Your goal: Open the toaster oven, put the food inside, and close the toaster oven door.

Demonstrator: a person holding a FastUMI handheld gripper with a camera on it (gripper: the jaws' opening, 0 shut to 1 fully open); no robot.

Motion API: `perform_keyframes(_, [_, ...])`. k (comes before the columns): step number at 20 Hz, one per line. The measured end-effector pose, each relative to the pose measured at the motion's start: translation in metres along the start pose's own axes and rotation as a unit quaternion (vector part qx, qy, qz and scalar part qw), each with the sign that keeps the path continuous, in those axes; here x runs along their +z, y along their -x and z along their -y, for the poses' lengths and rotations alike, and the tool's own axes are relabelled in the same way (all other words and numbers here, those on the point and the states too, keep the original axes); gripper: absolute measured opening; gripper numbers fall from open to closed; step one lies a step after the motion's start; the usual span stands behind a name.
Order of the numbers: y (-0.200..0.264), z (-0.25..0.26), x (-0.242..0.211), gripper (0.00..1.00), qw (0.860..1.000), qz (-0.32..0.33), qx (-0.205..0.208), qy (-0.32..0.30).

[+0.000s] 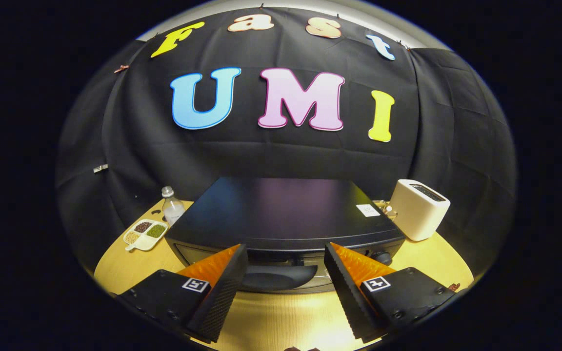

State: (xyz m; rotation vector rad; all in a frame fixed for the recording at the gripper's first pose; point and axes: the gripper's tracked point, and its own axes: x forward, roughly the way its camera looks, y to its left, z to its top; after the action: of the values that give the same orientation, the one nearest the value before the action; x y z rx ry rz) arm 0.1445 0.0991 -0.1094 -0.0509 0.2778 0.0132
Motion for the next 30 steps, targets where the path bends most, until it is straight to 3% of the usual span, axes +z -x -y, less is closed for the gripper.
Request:
perform_keyframes(11, [0.003, -0.005, -0.005, 0.98, 1.0, -0.005, 0.008, -0.019])
perform_keyframes(30, [0.074, -0.002, -0.086, 0.96, 0.998, -0.051, 0.04, -0.011])
